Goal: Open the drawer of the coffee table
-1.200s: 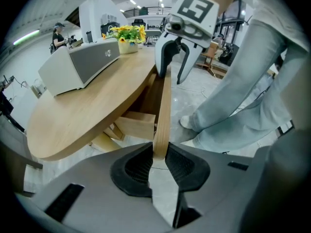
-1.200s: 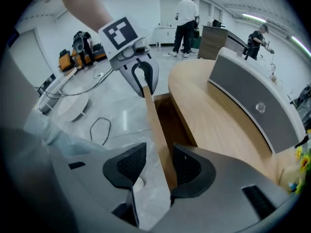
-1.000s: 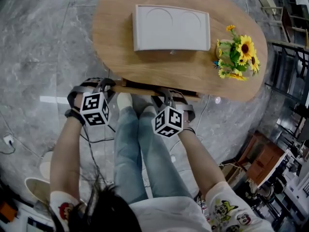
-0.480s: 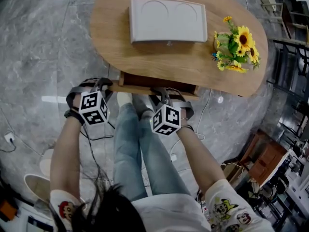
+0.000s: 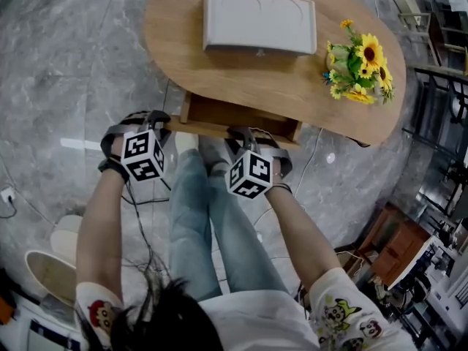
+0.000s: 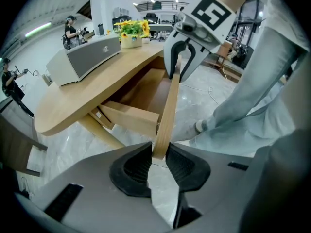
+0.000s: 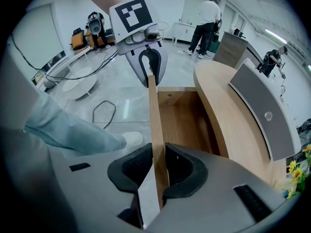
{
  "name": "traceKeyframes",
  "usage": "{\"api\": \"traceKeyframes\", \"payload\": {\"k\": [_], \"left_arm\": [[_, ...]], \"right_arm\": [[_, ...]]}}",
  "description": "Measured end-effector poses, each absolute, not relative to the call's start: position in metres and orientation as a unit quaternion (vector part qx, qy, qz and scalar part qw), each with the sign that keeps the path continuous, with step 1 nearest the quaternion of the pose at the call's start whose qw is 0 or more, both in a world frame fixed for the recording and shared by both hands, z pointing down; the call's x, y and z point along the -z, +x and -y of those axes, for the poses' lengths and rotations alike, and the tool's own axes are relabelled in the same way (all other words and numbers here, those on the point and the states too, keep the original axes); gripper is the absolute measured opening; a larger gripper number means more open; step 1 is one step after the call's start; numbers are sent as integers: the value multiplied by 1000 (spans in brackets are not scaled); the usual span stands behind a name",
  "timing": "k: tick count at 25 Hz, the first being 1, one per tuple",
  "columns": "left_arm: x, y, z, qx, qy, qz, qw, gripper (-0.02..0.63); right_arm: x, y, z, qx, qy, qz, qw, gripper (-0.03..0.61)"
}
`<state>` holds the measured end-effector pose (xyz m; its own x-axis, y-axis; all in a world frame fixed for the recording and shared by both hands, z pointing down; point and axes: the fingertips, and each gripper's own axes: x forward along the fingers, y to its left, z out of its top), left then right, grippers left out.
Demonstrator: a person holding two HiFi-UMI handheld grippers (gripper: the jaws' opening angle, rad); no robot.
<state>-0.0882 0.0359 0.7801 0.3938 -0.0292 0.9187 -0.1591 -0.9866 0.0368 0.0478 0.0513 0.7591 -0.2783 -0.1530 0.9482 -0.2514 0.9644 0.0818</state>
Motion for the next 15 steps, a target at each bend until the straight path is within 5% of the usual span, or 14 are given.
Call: {"api": "traceKeyframes", "payload": {"k": [15], "left_arm": [[-786, -102, -90, -567, 821, 35, 58, 78]], "right_arm": [[-765, 33, -110, -53, 85, 800, 592, 66]]}}
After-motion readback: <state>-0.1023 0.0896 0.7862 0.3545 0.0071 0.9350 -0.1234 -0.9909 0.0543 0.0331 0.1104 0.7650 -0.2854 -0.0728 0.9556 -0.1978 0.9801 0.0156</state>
